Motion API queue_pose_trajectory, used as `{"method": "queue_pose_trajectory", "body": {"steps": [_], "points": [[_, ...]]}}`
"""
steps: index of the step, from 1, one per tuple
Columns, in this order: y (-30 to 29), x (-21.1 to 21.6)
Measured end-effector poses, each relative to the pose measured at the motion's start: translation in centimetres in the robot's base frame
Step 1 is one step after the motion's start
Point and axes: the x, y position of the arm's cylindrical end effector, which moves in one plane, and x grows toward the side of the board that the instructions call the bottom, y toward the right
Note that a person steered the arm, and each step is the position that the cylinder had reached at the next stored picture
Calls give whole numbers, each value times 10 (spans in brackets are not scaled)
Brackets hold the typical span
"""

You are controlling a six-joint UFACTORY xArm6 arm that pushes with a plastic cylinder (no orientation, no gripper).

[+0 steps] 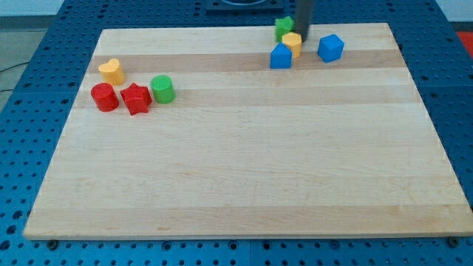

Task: Move the blue cube to the right of the yellow hexagon

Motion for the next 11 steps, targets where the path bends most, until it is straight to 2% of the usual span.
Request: {"method": "queue_pose_trajectory", "body": {"steps": [1, 2, 3, 4, 5, 6, 7, 8, 9, 10, 11], "points": [[74, -15], [41, -33], [-31, -24], [-59, -11], [40, -35], [148, -23], [135, 12], [124, 28], [130, 29], [77, 33], [80, 33]]}}
